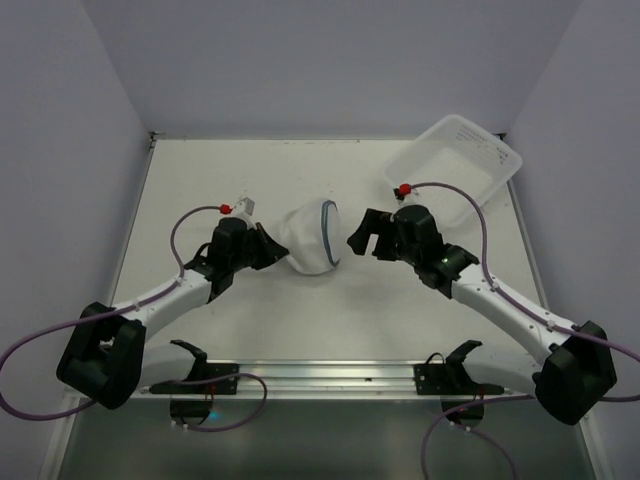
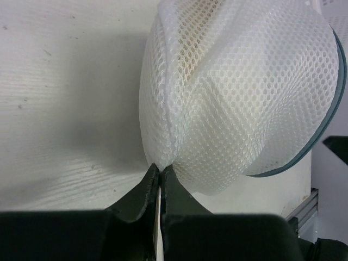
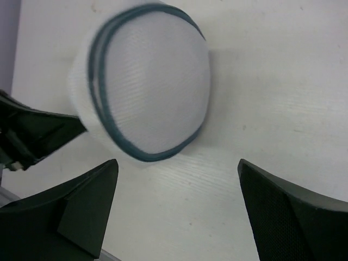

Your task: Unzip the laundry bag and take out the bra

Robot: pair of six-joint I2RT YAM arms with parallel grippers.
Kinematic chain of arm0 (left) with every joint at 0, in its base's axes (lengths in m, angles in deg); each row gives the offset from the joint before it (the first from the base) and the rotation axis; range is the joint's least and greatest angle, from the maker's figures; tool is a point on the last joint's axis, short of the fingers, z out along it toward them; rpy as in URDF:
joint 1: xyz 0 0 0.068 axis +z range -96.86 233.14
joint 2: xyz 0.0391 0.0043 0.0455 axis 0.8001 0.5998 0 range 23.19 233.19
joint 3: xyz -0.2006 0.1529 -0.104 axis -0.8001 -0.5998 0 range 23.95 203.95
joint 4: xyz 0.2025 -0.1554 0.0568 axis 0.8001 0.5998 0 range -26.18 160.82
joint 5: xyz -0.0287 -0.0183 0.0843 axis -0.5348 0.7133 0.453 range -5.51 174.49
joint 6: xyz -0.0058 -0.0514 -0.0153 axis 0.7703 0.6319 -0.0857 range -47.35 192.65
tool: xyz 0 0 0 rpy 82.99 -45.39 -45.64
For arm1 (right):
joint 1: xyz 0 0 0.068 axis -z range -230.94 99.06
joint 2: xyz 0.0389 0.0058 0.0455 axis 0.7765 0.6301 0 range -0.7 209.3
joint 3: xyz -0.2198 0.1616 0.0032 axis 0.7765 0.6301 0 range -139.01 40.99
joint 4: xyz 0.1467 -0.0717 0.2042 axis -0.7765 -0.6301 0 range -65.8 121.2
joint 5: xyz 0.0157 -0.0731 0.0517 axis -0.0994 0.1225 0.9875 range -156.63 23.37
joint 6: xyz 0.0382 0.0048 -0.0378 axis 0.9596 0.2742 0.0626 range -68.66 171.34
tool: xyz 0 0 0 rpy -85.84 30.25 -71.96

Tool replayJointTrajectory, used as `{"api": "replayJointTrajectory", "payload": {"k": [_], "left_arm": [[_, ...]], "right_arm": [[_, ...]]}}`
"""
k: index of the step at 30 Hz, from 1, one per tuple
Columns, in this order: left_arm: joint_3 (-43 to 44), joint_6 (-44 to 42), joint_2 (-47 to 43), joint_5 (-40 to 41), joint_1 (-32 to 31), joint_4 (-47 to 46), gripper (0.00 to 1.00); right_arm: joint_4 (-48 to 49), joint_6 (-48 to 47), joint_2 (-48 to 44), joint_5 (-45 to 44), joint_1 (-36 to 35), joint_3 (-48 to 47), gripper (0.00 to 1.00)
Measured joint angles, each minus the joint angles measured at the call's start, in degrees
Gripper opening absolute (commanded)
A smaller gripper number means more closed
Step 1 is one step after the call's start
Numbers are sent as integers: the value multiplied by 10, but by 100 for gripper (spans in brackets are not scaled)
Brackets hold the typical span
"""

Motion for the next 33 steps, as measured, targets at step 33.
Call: {"api": "replayJointTrajectory", "payload": {"k": [33], "left_arm": [[-10, -30, -49, 25, 0, 70, 0]], "right_arm": [[-40, -3, 97, -53, 114, -9, 93]]}}
